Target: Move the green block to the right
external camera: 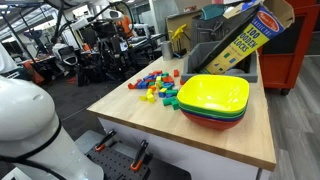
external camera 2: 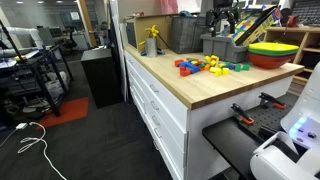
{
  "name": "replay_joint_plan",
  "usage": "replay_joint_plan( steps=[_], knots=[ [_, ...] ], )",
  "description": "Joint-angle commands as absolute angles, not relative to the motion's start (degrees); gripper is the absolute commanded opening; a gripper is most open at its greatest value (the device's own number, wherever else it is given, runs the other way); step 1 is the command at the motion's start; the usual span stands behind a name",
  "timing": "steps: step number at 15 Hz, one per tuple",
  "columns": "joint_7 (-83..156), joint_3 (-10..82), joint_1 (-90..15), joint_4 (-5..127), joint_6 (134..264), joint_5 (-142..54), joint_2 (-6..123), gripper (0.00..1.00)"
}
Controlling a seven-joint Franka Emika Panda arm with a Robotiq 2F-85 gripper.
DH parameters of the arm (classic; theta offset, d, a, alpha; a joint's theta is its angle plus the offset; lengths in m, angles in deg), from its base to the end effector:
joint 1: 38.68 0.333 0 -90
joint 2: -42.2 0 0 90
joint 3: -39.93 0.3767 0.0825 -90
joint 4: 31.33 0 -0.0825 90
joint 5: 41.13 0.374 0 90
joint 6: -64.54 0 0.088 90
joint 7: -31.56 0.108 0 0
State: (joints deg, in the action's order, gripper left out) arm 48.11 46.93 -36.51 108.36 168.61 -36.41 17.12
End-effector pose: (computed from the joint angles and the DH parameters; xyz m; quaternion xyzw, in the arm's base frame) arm 0.3505 0.0684 0.5048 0.9919 -0.0858 -0.0934 0.0073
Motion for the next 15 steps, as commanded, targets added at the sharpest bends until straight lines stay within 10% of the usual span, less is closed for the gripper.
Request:
replay_joint_plan(
  steps=[1,15],
  knots=[
    [48.11,46.89,-36.47,108.29,168.53,-36.44,17.14,1.00],
    [51.72,48.45,-36.42,100.84,174.41,-36.49,27.59,1.00]
  ],
)
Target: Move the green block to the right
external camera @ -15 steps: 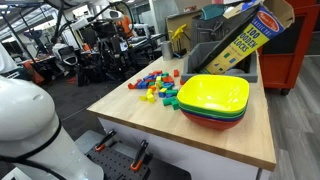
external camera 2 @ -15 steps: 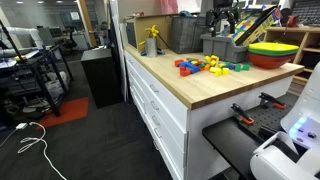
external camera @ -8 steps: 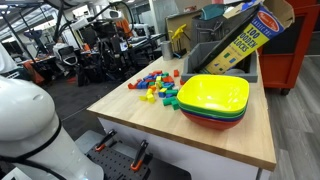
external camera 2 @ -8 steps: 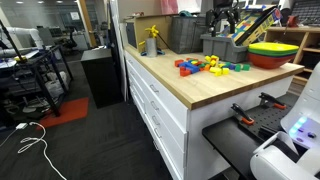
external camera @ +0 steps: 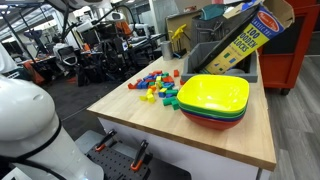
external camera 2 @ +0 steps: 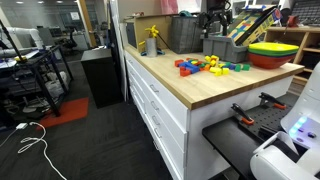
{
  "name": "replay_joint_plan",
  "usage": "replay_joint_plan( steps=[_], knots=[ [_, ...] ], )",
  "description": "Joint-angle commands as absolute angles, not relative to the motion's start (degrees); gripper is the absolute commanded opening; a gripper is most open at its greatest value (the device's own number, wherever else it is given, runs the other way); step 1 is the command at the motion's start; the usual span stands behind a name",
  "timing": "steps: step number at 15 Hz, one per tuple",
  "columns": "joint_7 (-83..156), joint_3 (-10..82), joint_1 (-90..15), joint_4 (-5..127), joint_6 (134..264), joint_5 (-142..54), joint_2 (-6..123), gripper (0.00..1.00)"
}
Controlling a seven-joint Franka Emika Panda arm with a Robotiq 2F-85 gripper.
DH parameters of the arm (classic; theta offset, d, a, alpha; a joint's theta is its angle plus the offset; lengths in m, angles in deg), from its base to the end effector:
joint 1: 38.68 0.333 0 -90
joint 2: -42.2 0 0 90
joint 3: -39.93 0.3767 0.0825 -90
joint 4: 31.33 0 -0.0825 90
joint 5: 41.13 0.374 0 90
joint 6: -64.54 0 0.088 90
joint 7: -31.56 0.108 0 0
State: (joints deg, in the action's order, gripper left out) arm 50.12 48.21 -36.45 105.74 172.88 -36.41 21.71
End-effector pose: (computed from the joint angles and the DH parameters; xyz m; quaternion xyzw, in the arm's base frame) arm 0.3807 0.0819 0.5001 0.9930 -0.0921 -0.0740 0.0055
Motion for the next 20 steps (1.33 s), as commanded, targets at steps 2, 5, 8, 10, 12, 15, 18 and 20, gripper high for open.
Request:
replay_joint_plan(
  steps=[2,5,8,10,12,15,18,20],
  knots=[
    [51.65,48.16,-36.49,98.09,175.63,-36.88,30.82,1.00],
    [52.28,47.34,-36.62,94.27,177.34,-37.10,35.87,1.00],
    [51.69,46.33,-36.39,91.21,178.74,-36.86,40.04,1.00],
    [51.05,45.68,-36.26,89.21,179.61,-36.60,42.87,1.00],
    [50.15,45.16,-36.13,87.18,180.66,-36.14,45.76,1.00],
    [49.45,44.92,-35.75,84.00,181.25,-36.30,49.91,1.00],
    [48.64,44.91,-35.32,80.69,180.90,-36.26,53.93,1.00],
    [47.51,44.87,-35.02,78.34,180.57,-36.43,56.51,1.00]
  ],
)
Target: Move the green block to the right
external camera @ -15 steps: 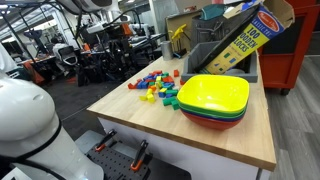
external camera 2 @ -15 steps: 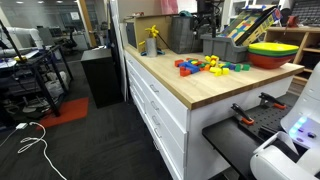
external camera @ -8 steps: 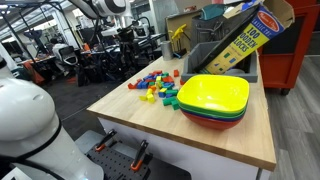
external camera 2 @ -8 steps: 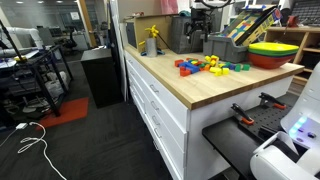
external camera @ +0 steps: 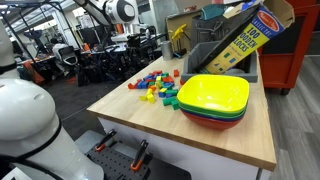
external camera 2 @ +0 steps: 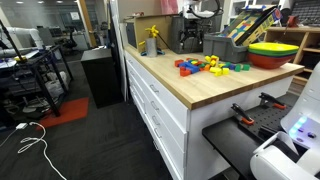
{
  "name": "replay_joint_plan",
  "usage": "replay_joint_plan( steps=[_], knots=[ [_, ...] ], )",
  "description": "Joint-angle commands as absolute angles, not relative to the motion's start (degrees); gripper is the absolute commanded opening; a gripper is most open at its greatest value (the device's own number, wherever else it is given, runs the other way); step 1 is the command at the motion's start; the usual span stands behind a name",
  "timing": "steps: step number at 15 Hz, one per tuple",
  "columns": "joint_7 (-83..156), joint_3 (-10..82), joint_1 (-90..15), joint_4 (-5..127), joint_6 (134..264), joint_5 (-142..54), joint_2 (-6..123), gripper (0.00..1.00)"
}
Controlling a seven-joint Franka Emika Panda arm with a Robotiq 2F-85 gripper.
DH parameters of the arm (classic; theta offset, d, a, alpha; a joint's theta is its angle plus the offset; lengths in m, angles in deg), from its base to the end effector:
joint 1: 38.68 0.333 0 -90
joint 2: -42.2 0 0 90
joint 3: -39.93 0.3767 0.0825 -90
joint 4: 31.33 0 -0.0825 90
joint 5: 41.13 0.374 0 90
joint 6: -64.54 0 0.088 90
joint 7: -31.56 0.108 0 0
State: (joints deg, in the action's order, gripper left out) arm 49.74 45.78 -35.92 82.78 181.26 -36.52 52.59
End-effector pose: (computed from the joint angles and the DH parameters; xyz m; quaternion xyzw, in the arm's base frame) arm 0.5698 0.0882 0.4266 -0.9913 0.1037 0.0758 0.0270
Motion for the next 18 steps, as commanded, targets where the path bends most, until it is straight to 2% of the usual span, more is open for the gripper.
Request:
replay_joint_plan(
  steps=[1,18],
  knots=[
    [47.21,44.81,-34.89,76.94,180.34,-36.49,57.82,1.00],
    [47.28,40.71,-35.30,50.47,174.01,-36.20,77.43,1.00]
  ],
)
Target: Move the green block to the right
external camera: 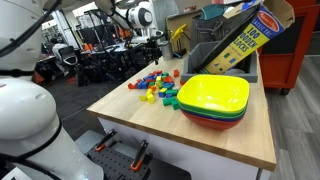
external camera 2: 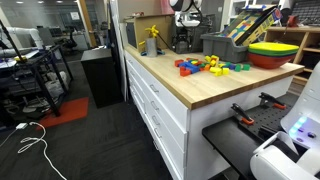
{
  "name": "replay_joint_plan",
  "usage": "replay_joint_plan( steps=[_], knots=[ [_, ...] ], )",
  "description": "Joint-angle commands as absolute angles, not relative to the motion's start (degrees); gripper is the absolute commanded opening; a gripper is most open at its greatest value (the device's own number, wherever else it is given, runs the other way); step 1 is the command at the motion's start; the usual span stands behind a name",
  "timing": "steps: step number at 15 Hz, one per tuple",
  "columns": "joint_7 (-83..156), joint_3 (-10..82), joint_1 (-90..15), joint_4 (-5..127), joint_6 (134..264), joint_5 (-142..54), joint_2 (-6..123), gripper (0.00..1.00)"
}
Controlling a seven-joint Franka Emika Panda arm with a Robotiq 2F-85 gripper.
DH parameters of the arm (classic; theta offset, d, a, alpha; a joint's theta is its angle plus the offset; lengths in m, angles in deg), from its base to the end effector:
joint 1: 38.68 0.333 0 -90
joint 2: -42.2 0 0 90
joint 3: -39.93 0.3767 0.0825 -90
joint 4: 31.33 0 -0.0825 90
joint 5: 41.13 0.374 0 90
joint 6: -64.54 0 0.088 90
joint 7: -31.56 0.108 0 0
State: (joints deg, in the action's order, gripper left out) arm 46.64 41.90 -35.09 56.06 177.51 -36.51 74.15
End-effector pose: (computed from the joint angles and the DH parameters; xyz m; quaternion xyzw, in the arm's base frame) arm 0.7080 0.0696 0.3810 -0.9921 0.1025 0.0627 0.0347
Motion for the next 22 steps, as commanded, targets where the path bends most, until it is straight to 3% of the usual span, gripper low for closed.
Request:
replay_joint_plan(
  steps=[1,21,22],
  knots=[
    [47.38,40.27,-35.46,49.40,173.62,-36.32,78.29,1.00],
    [47.22,38.62,-40.37,41.22,171.00,-32.63,88.18,1.00],
    [47.44,38.62,-40.49,40.94,170.77,-32.19,88.49,0.75]
  ],
)
